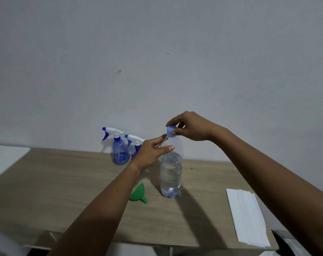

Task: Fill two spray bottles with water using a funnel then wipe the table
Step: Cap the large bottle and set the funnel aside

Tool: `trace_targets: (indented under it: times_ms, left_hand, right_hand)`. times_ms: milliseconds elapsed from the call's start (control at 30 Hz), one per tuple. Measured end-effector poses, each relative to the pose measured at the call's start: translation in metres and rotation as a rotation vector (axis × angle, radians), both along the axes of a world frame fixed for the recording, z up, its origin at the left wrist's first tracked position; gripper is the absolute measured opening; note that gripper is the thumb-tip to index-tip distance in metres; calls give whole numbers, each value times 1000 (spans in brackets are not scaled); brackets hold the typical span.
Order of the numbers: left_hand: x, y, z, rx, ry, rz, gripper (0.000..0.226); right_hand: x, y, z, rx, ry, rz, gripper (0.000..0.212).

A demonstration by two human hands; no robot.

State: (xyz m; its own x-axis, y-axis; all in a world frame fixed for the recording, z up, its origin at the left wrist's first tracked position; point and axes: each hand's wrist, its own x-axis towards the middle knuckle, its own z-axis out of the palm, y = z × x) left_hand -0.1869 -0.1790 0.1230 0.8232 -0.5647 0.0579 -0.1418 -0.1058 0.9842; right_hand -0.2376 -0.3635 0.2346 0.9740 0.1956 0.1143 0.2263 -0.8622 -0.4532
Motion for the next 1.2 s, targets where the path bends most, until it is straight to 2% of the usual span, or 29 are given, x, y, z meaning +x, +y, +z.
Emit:
trace_targets:
  times_ms: [200, 333, 433, 533, 633, 667, 767, 833, 1033, 1200]
  left_hand:
    - [0, 0, -1, 3, 7, 7, 66]
    - [0, 1, -1, 10, 13, 12, 66]
    - [-2, 1, 1, 19, -4, 30, 64]
    - [-1, 0, 2, 39, -15, 41, 67]
    - [0, 1, 2, 43, -5, 29, 68]
    - [0, 2, 2, 39, -3, 25, 68]
    - [0, 1, 2, 27, 13, 5, 69]
    - [1, 1, 2, 38, 16, -1, 71]
    - [1, 2, 0, 14, 27, -1, 68]
    - [-1, 3, 0, 17, 21, 5, 68]
  right_hand:
    - [0, 4, -1, -45, -58, -15, 24]
    - [0, 8, -7, -92, -144, -72, 26]
    - [-1, 12, -7, -149, -170, -128, 37]
    - [2, 16, -8, -314, -156, -183, 56]
    - [4, 13, -2, -247, -102, -186, 66]
    - [3, 11, 3, -212, -56, -158, 64]
    - [3, 4, 20, -182, 112, 6, 39]
    - [4, 1, 25, -179, 183, 70, 36]
    - [7, 4, 23, -225, 45, 25, 24]
    - [9, 12, 22, -351, 12, -7, 26]
